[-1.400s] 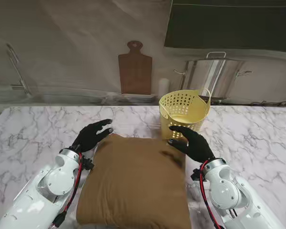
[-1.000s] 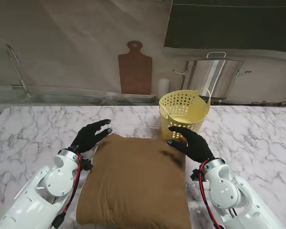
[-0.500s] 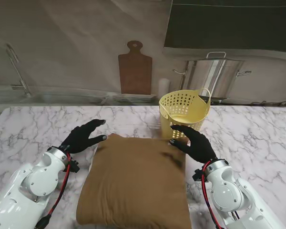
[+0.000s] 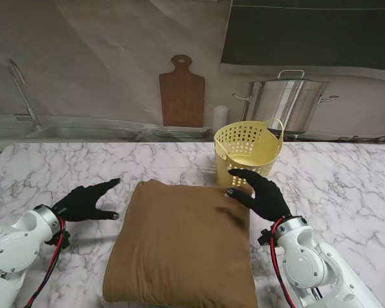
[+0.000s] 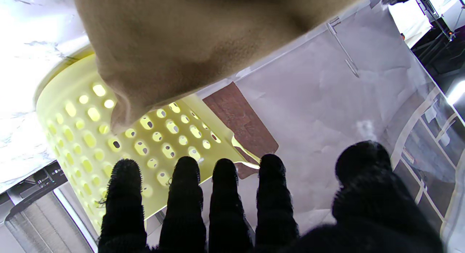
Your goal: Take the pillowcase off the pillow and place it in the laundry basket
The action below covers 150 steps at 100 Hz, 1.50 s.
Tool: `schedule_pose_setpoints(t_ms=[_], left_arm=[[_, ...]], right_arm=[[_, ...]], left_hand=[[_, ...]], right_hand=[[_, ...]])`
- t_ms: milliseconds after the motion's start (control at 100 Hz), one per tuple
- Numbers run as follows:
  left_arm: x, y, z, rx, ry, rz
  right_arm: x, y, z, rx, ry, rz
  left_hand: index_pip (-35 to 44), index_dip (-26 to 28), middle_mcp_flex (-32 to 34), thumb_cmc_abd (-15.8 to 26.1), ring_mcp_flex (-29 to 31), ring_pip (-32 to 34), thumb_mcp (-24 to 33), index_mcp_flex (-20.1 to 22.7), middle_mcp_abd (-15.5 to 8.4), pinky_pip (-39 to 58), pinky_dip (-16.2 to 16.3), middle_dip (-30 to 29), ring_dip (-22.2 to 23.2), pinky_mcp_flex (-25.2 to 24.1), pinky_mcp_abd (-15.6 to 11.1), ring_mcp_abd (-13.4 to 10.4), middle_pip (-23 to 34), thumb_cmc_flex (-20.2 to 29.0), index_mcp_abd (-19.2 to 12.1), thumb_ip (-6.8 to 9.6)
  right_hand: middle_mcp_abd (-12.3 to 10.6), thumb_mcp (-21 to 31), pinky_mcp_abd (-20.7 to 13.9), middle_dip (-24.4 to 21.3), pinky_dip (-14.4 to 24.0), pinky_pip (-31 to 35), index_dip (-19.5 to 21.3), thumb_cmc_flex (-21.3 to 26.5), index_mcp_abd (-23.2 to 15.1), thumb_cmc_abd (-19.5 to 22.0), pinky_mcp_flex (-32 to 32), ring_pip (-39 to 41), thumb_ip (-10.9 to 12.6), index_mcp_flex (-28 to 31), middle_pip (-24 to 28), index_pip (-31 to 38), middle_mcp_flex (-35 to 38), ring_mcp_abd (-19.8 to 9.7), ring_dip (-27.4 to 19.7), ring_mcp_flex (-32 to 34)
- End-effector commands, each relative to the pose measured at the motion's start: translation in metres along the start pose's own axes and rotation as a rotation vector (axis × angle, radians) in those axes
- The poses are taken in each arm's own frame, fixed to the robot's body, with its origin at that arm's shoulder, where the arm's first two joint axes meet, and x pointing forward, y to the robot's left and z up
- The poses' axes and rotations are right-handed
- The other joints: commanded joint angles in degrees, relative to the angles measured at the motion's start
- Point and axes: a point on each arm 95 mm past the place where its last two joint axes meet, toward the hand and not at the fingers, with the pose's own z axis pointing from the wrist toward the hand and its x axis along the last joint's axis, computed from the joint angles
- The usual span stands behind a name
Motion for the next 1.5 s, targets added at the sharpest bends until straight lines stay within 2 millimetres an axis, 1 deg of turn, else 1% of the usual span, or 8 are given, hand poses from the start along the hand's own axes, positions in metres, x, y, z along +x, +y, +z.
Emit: schedule_pose_setpoints(t_ms=[0, 200, 460, 530, 630, 1140, 1390, 1490], left_arm=[[-0.006, 0.007, 0.000, -0.037, -0.016, 0.001], [-0.007, 0.021, 0.007, -0.108, -0.024, 0.011], [0.002, 0.030, 0.019, -0.147, 0.005, 0.028], [0.005, 0.032, 0.022, -0.148, 0.011, 0.018], [0.009, 0.034, 0.025, -0.149, 0.017, -0.041], [0.029, 0.012, 0.026, -0.053, 0.093, -0.038], [0.050, 0.013, 0.040, -0.060, 0.163, -0.061], [0.058, 0.017, 0.048, -0.085, 0.187, -0.063]], right_arm=[[-0.001, -0.002, 0.000, 0.007, -0.006, 0.007], [0.000, -0.001, -0.001, 0.001, -0.004, 0.003], [0.000, -0.002, -0.001, 0.006, -0.006, 0.005], [0.000, -0.002, -0.001, 0.006, -0.005, 0.005], [0.000, -0.002, -0.001, 0.008, -0.007, 0.004], [0.001, -0.004, 0.000, 0.014, -0.001, 0.004], [0.003, -0.007, 0.002, 0.034, 0.001, 0.006], [0.003, -0.008, 0.003, 0.037, 0.002, 0.007]], left_hand=[[-0.23, -1.44, -1.40, -1.60, -0.70, -0.77, 0.07, -1.92, -0.64, -35.13, -0.34, -0.70, -1.27, -0.57, 1.47, -0.15, -0.24, -1.42, -1.74, 1.42], [0.08, -1.63, -3.27, -0.28, -1.21, -0.75, 0.66, -0.84, -0.47, -35.87, 0.26, -0.88, -1.21, -0.34, 1.09, -0.17, -0.67, -0.48, -5.01, 1.33], [0.00, -1.81, -3.24, 2.38, -0.84, -0.34, 1.03, -0.21, -0.76, -35.98, 1.40, -0.79, -0.92, 0.32, 0.55, -0.52, -0.36, 5.53, -7.62, 1.66], [0.05, -1.79, -2.22, 8.65, -0.49, -0.16, 0.26, -0.29, -0.55, -35.60, 1.74, -0.66, -0.80, 0.53, 0.73, -0.27, -0.02, 3.42, -6.41, 1.18], [0.00, -1.65, -1.54, 11.46, -0.31, -0.04, -0.53, -1.10, -0.20, -35.20, 2.08, -0.60, -0.65, 0.27, 0.80, 0.15, 0.03, 1.74, -4.51, 0.77], [0.04, -1.22, -0.45, 14.49, 0.50, 0.27, -0.64, -1.76, -0.29, -33.34, 2.71, -0.26, -0.16, 0.25, 0.88, 0.29, 0.12, 1.24, -3.67, 0.55], [0.07, -1.07, -0.47, 14.78, 0.80, 0.34, -0.72, -1.79, -0.46, -32.71, 2.68, -0.16, -0.02, 0.33, 0.82, 0.13, 0.05, 1.78, -3.29, 0.57], [0.06, -1.04, -1.19, 14.76, 0.77, 0.26, -0.71, -1.85, -1.39, -32.52, 2.61, -0.31, -0.04, 0.35, 0.62, -0.20, -0.23, 2.00, -3.39, 0.60]], right_hand=[[0.23, 0.31, 0.38, -0.01, 0.38, -0.71, -0.07, -2.36, 0.06, 0.25, -0.78, -1.18, 0.08, 0.07, -1.31, -0.96, 0.51, 0.44, 0.67, 0.27], [0.26, 0.31, 0.57, 0.00, 0.40, -0.76, -0.03, -2.40, 0.03, 0.21, -0.75, -1.17, 0.08, 0.19, -1.34, -0.94, 0.52, 0.46, 0.69, 0.32], [0.30, 0.35, 0.49, 0.02, 0.41, -0.83, 0.01, -2.40, 0.00, 0.29, -0.77, -1.17, 0.08, 0.18, -1.32, -0.96, 0.58, 0.42, 0.69, 0.32], [0.29, 0.36, 0.49, 0.02, 0.42, -0.86, 0.03, -2.40, -0.02, 0.27, -0.79, -1.18, 0.08, 0.25, -1.33, -0.93, 0.59, 0.41, 0.69, 0.31], [0.29, 0.36, 0.51, 0.03, 0.42, -0.89, 0.04, -2.37, -0.02, 0.20, -0.80, -1.19, 0.08, 0.29, -1.33, -0.92, 0.66, 0.49, 0.69, 0.29], [0.28, 0.39, 0.53, 0.06, 0.48, -1.00, 0.09, -2.42, -0.03, 0.26, -0.79, -1.18, 0.08, 0.33, -1.38, -0.93, 0.76, 0.53, 0.72, 0.32], [0.26, 0.38, 0.50, 0.08, 0.50, -1.07, 0.09, -2.47, -0.02, 0.22, -0.86, -1.20, 0.08, 0.29, -1.39, -0.97, 0.81, 0.52, 0.73, 0.27], [0.26, 0.40, 0.52, 0.08, 0.52, -1.08, 0.10, -2.47, -0.03, 0.23, -0.85, -1.19, 0.08, 0.27, -1.42, -0.98, 0.78, 0.54, 0.74, 0.30]])
